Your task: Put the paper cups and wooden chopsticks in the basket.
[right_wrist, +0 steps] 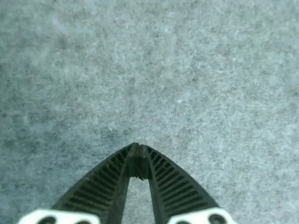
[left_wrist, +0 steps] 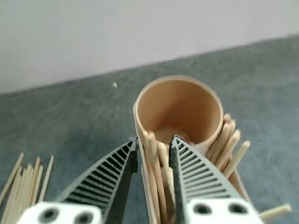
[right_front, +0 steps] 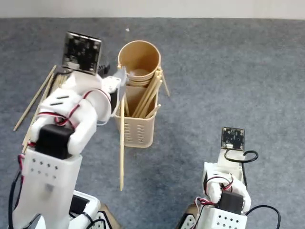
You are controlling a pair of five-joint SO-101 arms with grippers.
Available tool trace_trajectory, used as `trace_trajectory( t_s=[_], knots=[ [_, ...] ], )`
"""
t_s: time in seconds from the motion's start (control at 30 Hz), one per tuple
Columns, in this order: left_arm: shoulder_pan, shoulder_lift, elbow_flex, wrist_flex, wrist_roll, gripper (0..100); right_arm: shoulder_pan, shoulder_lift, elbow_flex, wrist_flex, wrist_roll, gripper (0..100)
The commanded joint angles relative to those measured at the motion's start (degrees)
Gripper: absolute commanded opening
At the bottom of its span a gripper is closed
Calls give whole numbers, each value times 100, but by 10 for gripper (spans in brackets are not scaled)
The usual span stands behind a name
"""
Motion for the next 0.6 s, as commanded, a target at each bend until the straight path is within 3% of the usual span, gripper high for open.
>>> trace_trajectory(
  t_s=[0.0, 0.1, 0.17, 0.3, 0.37, 0.57],
  knots=[
    [-22, -13, 541, -97, 18, 140, 40, -66, 778, 22, -70, 5],
    [-57, -31, 1095, -97, -62, 140, 40, -66, 778, 22, -70, 5],
    [-66, -57, 1402, -97, -527, 138, 40, -66, 778, 22, -70, 5],
    [-66, -66, 1508, -97, -1204, 42, 40, -66, 778, 22, -70, 5],
    [-66, -66, 1464, -167, -1213, 3, 40, -66, 778, 22, -70, 5],
    [-75, -75, 989, -220, -1178, 36, 40, -66, 778, 22, -70, 5]
  ],
)
